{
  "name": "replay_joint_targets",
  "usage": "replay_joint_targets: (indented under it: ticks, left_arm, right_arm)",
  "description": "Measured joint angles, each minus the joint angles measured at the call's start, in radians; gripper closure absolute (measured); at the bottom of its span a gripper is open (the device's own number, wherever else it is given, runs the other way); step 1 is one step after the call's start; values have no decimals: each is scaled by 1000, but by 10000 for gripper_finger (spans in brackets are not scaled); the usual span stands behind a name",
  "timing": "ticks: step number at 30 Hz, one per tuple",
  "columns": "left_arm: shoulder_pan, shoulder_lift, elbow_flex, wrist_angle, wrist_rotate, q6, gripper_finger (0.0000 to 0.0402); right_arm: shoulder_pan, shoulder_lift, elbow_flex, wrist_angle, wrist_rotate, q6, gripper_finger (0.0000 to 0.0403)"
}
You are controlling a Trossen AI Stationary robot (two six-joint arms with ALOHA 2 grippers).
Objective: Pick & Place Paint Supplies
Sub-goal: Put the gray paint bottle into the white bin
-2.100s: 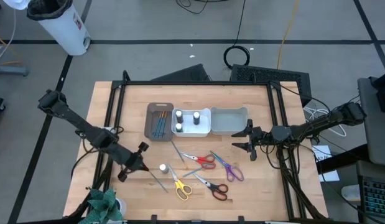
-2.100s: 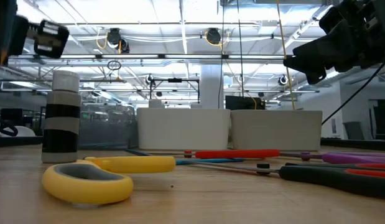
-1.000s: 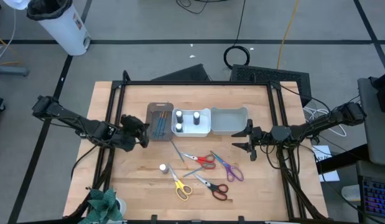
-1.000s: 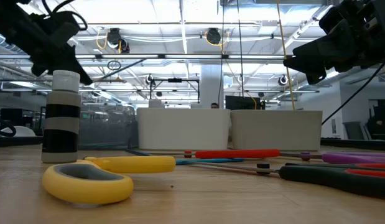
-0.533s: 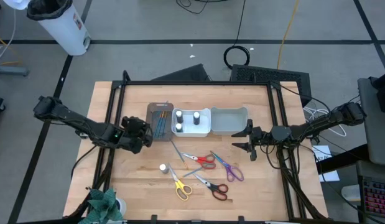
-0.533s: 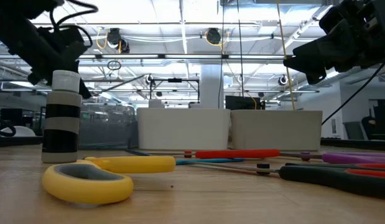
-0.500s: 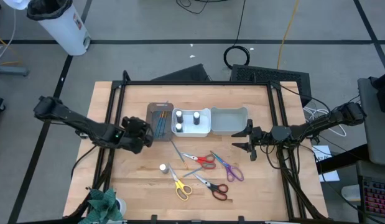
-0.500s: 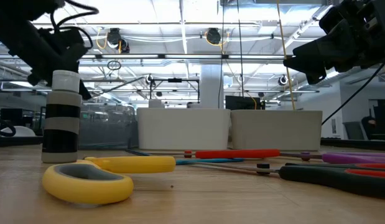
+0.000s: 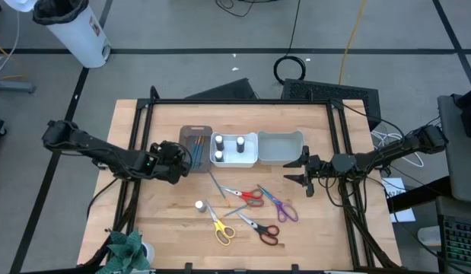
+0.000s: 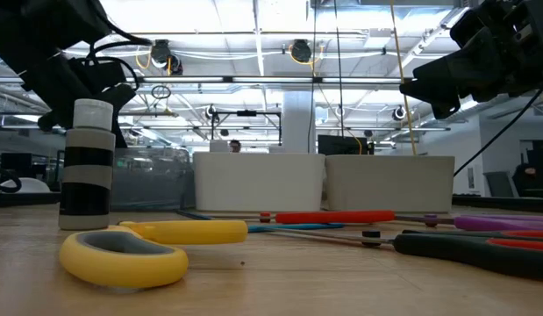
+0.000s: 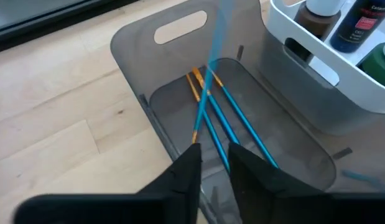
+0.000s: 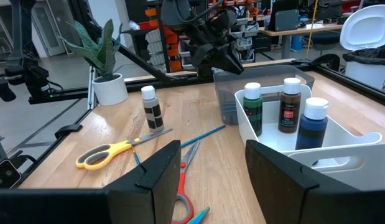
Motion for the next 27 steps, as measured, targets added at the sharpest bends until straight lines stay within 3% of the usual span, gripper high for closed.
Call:
replay_joint_targets:
  ticks: [7,16,20,27]
  left_arm:
    - [1,0,0,6,2,36,230]
    - [1,-26,0,127,52,259,161]
    - [1,-50,0,270,171,437,148]
    - [-3,-58,0,528,488,619,140]
  right_arm:
    - [0,0,0,0,0,0,232]
    - [0,0,0,0,0,0,232]
    - [0,0,0,0,0,0,232]
    - [0,0,0,0,0,0,232]
